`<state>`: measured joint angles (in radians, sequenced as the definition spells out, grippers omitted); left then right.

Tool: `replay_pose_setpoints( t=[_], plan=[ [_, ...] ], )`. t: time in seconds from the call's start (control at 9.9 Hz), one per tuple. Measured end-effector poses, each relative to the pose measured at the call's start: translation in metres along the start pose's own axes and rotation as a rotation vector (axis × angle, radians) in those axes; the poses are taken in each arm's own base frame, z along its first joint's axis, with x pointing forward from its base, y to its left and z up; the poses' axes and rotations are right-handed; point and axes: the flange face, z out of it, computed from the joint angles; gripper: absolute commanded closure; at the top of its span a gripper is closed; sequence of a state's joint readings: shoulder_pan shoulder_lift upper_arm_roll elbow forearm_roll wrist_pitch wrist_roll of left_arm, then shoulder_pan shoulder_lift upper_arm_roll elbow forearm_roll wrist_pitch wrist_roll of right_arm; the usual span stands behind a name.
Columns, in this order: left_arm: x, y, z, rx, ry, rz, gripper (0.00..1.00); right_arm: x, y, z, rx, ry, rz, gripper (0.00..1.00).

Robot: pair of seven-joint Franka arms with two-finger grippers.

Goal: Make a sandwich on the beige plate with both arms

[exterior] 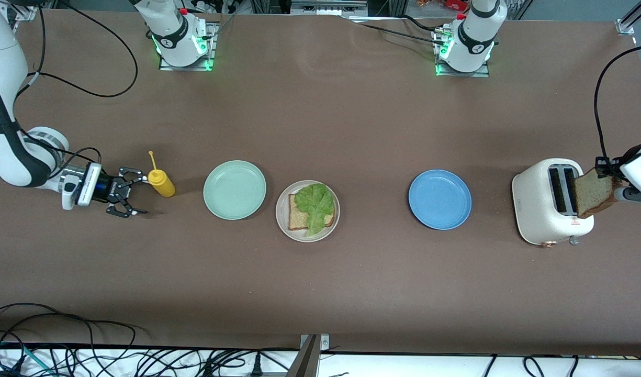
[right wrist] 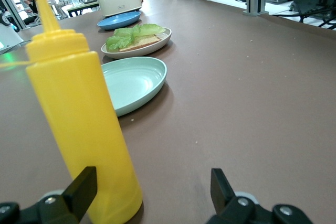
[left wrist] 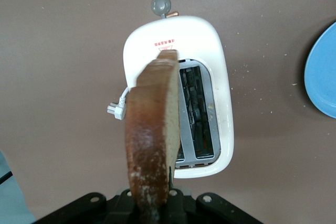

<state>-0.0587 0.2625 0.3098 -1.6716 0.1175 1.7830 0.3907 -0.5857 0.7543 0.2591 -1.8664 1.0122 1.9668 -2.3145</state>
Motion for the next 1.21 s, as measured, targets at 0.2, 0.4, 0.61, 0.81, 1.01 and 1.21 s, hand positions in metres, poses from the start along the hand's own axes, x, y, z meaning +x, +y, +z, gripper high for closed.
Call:
replay_pose_setpoints(
  t=[0.2, 0.4, 0.61, 0.81, 1.01, 1.21],
  plan=[
    [0.001, 0.007, -0.001, -0.067, 0.007, -0.012, 1.00, -0.001, -0.004, 0.011, -0.007, 0.022, -0.004, 0.04],
    [0.005, 0.018, 0.001, -0.144, 0.012, -0.017, 1.00, -0.003, -0.005, 0.010, -0.010, 0.024, -0.001, 0.04],
    [0.012, 0.036, 0.003, -0.189, 0.010, 0.001, 1.00, -0.004, -0.006, 0.009, -0.012, 0.024, 0.002, 0.04],
    [0.020, 0.048, 0.014, -0.267, 0.005, 0.002, 1.00, -0.006, -0.006, 0.008, -0.013, 0.024, 0.001, 0.04],
    [0.026, 0.062, 0.028, -0.382, -0.005, 0.036, 1.00, -0.012, -0.007, -0.001, -0.028, 0.024, -0.008, 0.04],
    [0.031, 0.070, 0.037, -0.429, -0.005, 0.055, 1.00, -0.022, -0.009, -0.012, -0.046, 0.029, -0.009, 0.04]
  ],
)
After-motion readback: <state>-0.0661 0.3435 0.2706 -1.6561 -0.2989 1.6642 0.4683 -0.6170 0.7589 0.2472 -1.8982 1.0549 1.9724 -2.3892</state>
